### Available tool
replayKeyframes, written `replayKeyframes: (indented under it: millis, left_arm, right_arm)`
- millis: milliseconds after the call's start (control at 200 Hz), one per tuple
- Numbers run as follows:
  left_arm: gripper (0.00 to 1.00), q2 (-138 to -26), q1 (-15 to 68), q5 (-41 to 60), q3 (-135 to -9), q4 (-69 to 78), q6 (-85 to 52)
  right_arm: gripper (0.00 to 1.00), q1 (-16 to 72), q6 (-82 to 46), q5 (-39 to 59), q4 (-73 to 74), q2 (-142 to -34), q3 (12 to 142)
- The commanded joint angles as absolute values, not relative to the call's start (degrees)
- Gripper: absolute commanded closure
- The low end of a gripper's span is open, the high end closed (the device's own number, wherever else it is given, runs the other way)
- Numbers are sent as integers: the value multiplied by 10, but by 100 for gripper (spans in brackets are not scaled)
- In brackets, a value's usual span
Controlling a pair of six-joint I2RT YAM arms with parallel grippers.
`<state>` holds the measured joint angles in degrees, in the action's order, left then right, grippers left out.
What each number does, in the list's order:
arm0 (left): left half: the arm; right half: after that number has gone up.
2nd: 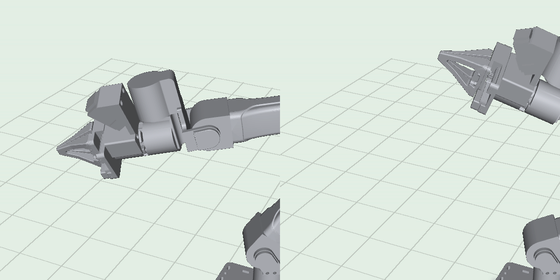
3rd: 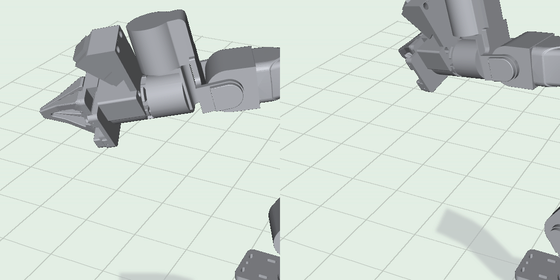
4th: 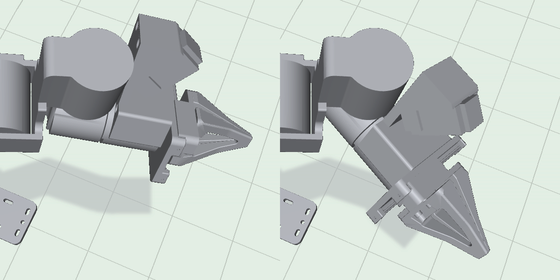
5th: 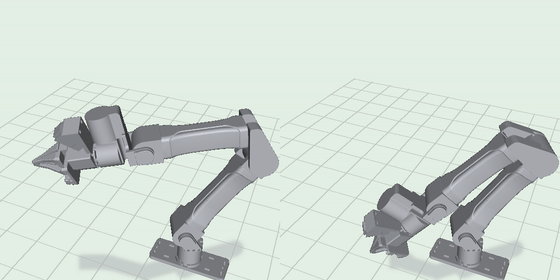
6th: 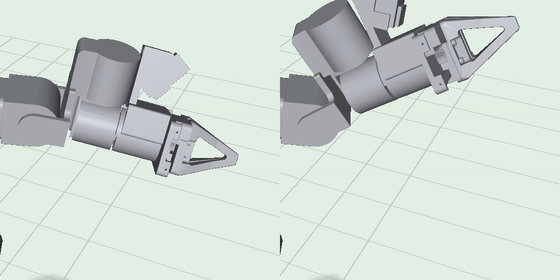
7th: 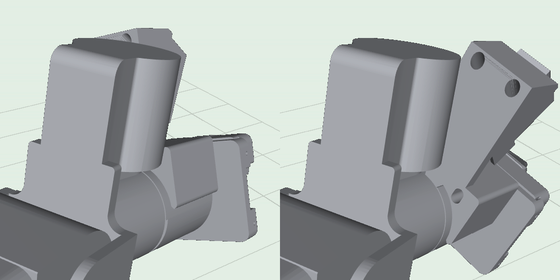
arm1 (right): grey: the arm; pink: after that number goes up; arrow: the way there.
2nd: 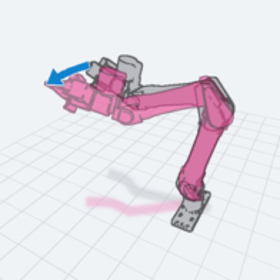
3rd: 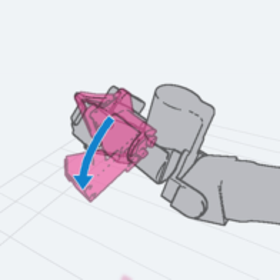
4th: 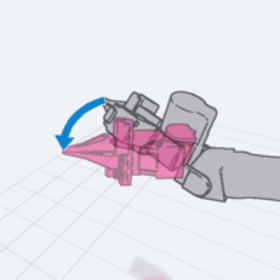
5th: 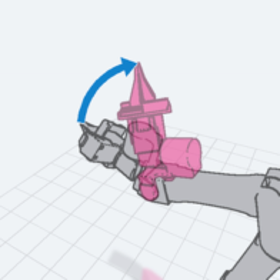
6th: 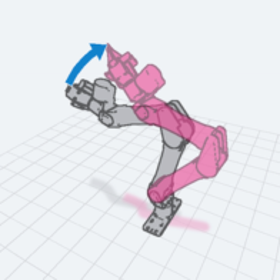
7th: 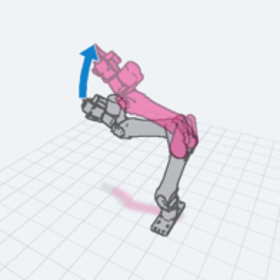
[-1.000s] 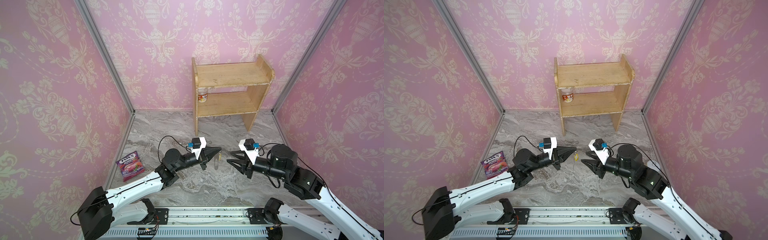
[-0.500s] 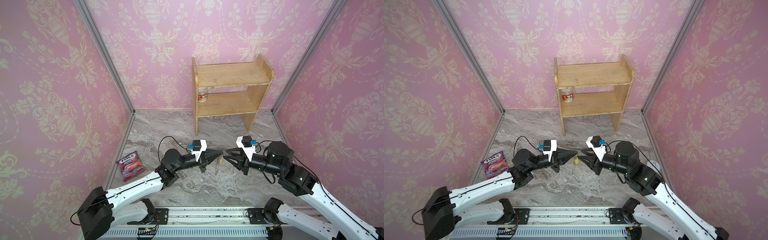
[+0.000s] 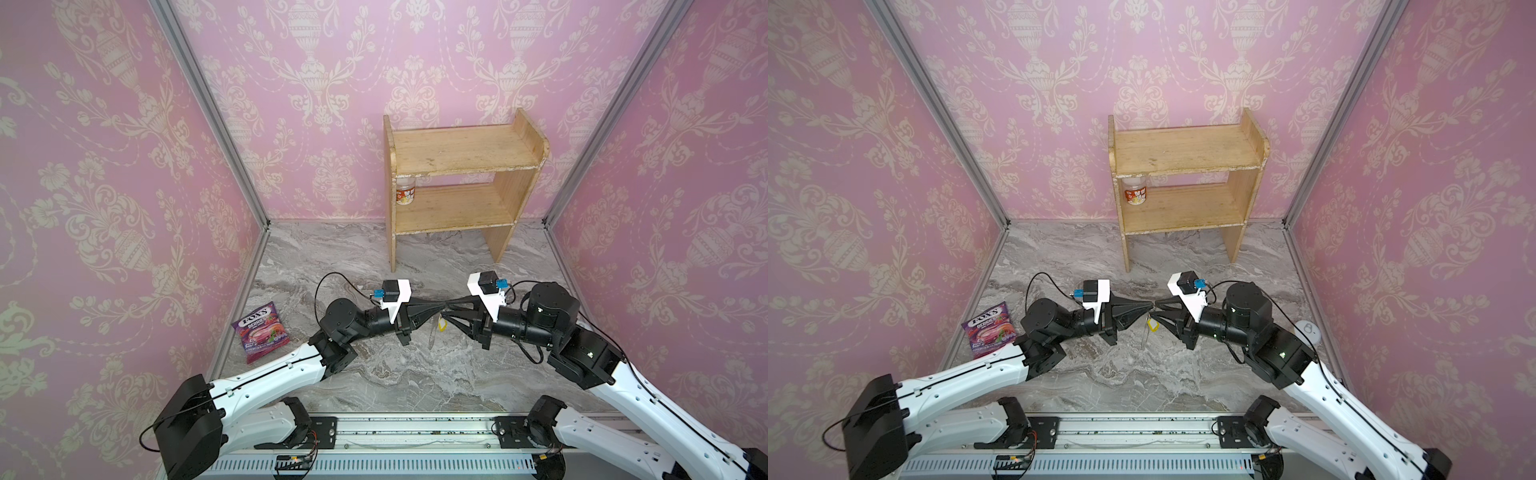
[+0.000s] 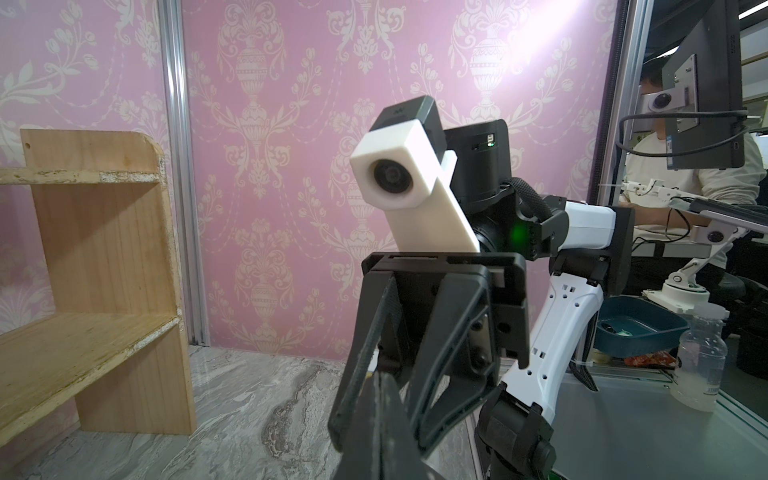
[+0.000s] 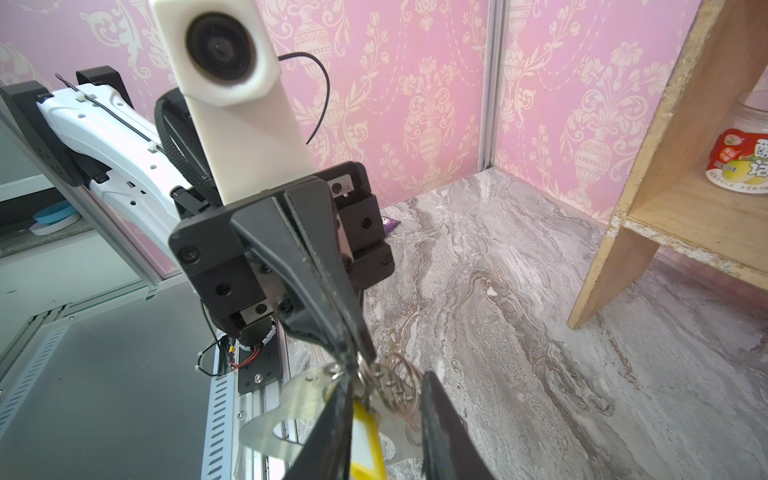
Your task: Put the keys on the keyring
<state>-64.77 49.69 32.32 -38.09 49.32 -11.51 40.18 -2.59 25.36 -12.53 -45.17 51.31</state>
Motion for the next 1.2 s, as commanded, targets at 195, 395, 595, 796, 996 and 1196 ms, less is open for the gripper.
replayKeyframes:
  millis: [195, 395, 595, 796, 996, 1196]
  left_arm:
    - [100, -638, 499, 335, -389, 531, -132]
    - [100, -639, 498, 335, -391, 532, -134]
    - [100, -637, 498, 331, -391, 538, -133]
    - [100, -642, 498, 333, -394, 545, -135]
    - [100, -646, 499, 338, -396, 542, -142]
    - [100, -647, 499, 338, -400, 539, -142]
  right_arm:
    - [75, 399, -73, 263, -36, -422, 475]
    - [77, 399, -84, 271, -18, -422, 470]
    - [79, 398, -89, 279, -15, -426, 465]
    - [79, 399, -98, 281, 3, -427, 457]
    - [83, 399, -99, 282, 11, -421, 457]
    - [100, 398, -98, 290, 6, -425, 459]
